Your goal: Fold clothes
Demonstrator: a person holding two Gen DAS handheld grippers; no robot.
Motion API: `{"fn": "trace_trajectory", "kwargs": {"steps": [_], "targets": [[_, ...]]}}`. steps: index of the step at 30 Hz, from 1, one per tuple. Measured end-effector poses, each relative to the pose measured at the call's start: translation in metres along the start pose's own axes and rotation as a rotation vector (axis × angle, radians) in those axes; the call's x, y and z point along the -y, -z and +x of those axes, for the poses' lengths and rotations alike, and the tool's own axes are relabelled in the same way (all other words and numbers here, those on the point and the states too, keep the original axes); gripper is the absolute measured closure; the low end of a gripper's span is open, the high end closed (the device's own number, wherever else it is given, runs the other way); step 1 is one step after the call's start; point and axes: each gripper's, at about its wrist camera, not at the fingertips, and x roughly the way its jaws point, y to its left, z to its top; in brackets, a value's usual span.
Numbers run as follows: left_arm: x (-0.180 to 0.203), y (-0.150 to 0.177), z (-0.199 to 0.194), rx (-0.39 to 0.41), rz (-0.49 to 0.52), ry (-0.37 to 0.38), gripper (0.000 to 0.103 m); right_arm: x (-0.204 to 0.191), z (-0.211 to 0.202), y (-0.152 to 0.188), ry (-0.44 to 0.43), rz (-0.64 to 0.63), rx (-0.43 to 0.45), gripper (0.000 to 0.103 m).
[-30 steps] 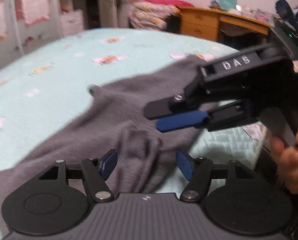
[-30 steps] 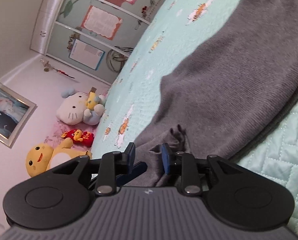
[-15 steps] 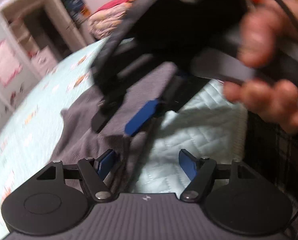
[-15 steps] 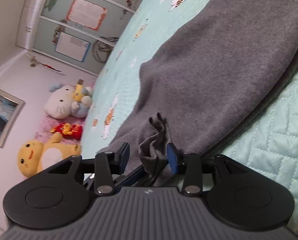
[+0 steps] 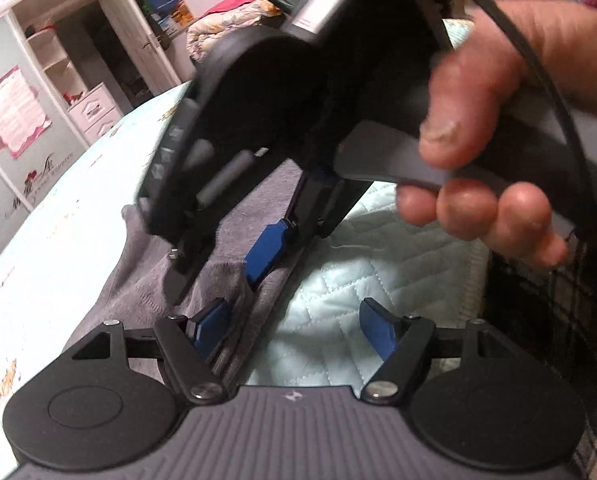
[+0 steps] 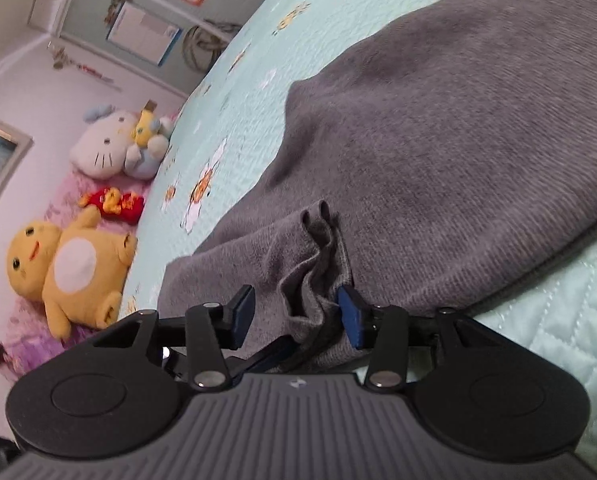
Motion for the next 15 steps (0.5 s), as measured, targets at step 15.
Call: {"fn": "trace_trajectory", "kwargs": {"steps": [15], "targets": [[-0.074,0.057,-0.072,0.057,-0.639,-0.081,0.028,-0.024,0.004,-0.006,0.114,-0.384,0.012,0.098]]}}
